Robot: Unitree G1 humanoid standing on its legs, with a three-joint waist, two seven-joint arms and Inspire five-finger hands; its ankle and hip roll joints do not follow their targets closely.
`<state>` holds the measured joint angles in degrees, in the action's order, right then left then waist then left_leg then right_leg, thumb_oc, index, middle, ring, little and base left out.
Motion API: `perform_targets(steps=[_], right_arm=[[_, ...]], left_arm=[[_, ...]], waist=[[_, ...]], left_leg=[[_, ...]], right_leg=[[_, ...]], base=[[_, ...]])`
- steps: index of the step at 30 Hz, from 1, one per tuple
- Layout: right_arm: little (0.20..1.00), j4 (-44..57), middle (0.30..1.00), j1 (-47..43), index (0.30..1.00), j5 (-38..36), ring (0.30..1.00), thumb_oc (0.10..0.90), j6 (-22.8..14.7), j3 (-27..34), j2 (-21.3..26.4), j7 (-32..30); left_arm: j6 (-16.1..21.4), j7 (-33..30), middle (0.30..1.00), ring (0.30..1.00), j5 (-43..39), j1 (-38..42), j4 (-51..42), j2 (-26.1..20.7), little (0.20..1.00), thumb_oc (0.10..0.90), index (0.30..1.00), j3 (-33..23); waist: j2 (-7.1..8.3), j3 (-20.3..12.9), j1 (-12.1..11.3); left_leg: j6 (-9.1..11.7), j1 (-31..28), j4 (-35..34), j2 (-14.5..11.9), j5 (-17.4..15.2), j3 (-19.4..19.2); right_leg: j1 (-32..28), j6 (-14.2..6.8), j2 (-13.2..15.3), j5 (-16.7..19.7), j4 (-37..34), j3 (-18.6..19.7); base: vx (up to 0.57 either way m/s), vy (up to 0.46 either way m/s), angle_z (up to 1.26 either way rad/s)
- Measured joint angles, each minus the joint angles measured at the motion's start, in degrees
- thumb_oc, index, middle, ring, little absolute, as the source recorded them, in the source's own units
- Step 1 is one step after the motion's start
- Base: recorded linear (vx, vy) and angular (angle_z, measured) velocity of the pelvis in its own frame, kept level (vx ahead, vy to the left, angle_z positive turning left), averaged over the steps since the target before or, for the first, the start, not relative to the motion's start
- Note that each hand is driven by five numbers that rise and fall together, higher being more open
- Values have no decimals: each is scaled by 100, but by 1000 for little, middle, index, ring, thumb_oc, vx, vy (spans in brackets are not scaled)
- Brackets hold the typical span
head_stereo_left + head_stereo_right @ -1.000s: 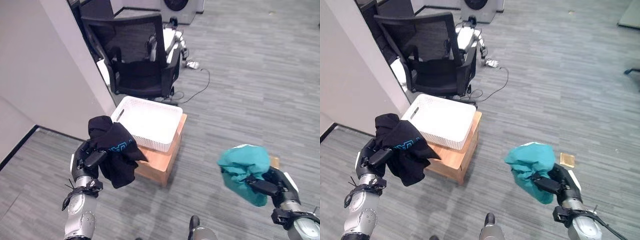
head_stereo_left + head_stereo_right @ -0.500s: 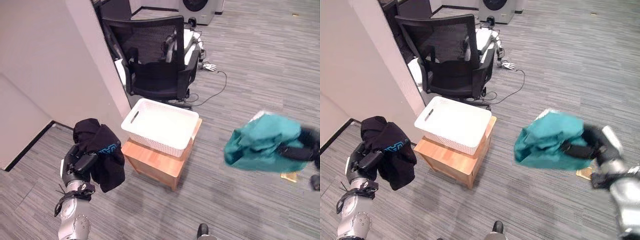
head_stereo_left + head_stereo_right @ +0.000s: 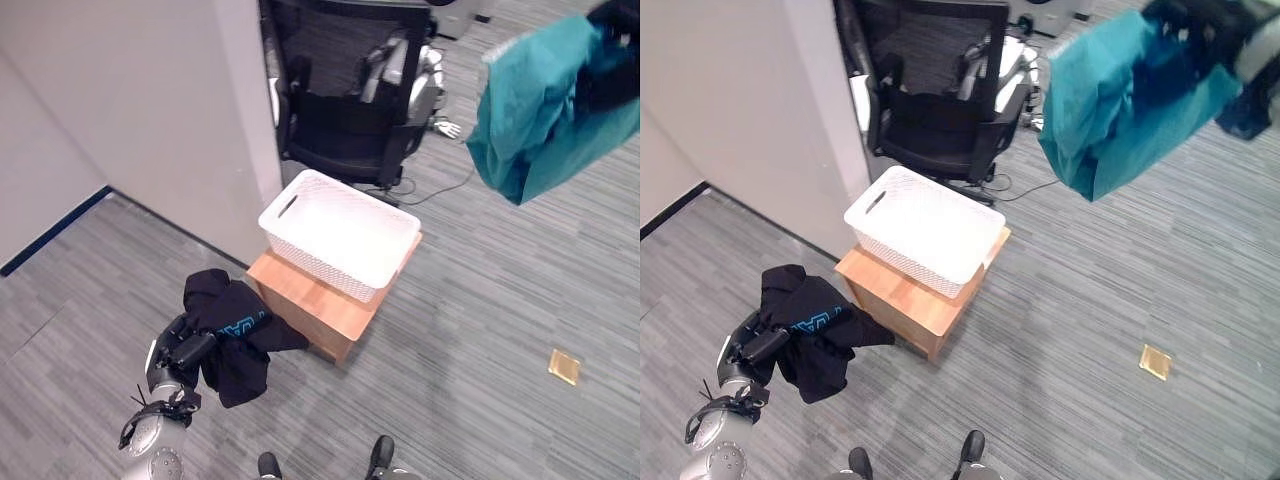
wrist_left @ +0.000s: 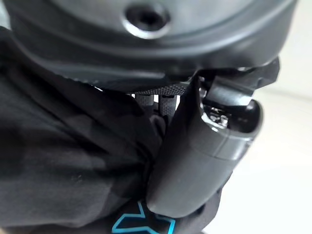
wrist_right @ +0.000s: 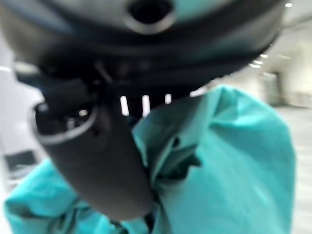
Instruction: Pick up bed clothes into laundry basket.
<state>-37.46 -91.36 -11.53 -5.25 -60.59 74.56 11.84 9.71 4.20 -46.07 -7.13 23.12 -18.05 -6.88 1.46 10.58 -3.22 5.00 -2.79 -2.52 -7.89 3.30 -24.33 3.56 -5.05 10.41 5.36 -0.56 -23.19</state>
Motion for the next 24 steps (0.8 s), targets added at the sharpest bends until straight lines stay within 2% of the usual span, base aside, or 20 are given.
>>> perform_targets(steps=[2, 3, 5, 10, 13, 14, 15, 16, 17, 18, 20, 24], right_arm=[[300, -70, 300, -12, 300, 151, 300, 400, -91, -36, -253, 10], [300, -421, 300, -38, 300, 259, 300, 400, -82, -38, -688, -16], [300, -1028, 300, -17, 300, 484, 300, 400, -67, -32, -1250, -71], [300, -1760, 300, 37, 300, 894, 300, 400, 68, -197, -1967, -82], [300, -1857, 300, 99, 300, 1033, 300, 400, 82, -194, -2129, -104], [300, -1855, 300, 114, 300, 1043, 300, 400, 89, -185, -2172, -133], [300, -1914, 300, 116, 300, 1073, 300, 400, 84, -166, -2236, -212], [300, -2066, 300, 121, 300, 1108, 300, 400, 102, -121, -2336, -214], [300, -2065, 300, 120, 300, 1128, 300, 400, 135, -101, -2333, -213], [300, -2048, 300, 113, 300, 1129, 300, 400, 126, 13, -2355, -254], [300, -2075, 300, 131, 300, 1123, 300, 400, 127, 21, -2439, -337], [300, -2025, 300, 117, 300, 1123, 300, 400, 125, 18, -2594, -354]], left_arm=[[-28, -3, 300, 300, -14, -69, 22, -22, 300, 400, 300, -4], [-50, -1, 300, 300, -55, -113, 27, -98, 300, 400, 300, 30], [-67, 14, 300, 300, -101, -71, -64, -213, 300, 400, 300, 191], [-83, 47, 300, 300, -105, -105, -119, -232, 300, 400, 300, 276], [-90, 46, 300, 300, -99, -100, -166, -264, 300, 400, 300, 316], [-87, 45, 300, 300, -101, -93, -167, -281, 300, 400, 300, 306], [-88, 43, 300, 300, -99, 55, -180, -375, 300, 400, 300, 299], [-89, 48, 300, 300, -97, 101, -206, -393, 300, 400, 300, 319], [-101, 44, 300, 300, -96, 99, -268, -361, 300, 400, 300, 378], [-103, 51, 300, 300, -93, 20, -397, -336, 300, 400, 300, 465], [-119, 5, 300, 300, -92, 164, -321, -385, 300, 400, 300, 458], [-117, 1, 300, 300, -95, 438, -300, -381, 300, 400, 300, 438]], waist=[[5, -1, -142], [28, -1, -136], [58, -1, -237], [66, 28, -399], [89, 95, -474], [130, 124, -497], [339, 345, -504], [419, 418, -501], [331, 434, -508], [66, 467, -572], [165, 541, -531], [169, 547, -559]], left_leg=[[-3, 14, -40, 18, -2, 74], [-4, 40, -35, 17, -2, 86], [-4, 247, -6, -10, -1, 162], [-10, 566, 18, -21, 4, 292], [-10, 713, 114, -22, 3, 314], [-8, 822, 256, -23, 1, 330], [-46, 1330, 1051, -56, -263, 415], [-51, 1464, 814, 30, -325, 499], [-19, 1366, 131, 67, -10, 497], [-198, 1308, -193, -92, 687, 410], [-209, 1315, -238, 5, 666, 428], [-261, 1323, -238, 138, 631, 459]], right_leg=[[-8, -7, -9, 4, -47, -19], [21, -8, -5, 6, -45, -17], [178, 7, -10, 26, -50, -51], [345, 24, -46, 79, -176, -192], [307, 41, -82, 170, -408, -246], [310, 79, -74, 203, -456, -251], [297, 181, 117, 297, -455, -185], [300, 183, 192, 297, -455, -78], [306, 182, 127, 297, -455, -36], [275, 152, -81, 277, -456, 16], [319, 68, 15, 276, -457, 2], [294, 6, 143, 316, -459, -8]], base=[[-81, -43, 5], [-75, -34, 1], [-78, -51, 10], [-31, -41, 13], [-56, -34, 9], [-9, -18, 23], [-10, -18, 30], [-2, -13, 25], [-10, -8, -9], [-10, -8, -17], [-3, -6, -5], [4, 10, 6]])
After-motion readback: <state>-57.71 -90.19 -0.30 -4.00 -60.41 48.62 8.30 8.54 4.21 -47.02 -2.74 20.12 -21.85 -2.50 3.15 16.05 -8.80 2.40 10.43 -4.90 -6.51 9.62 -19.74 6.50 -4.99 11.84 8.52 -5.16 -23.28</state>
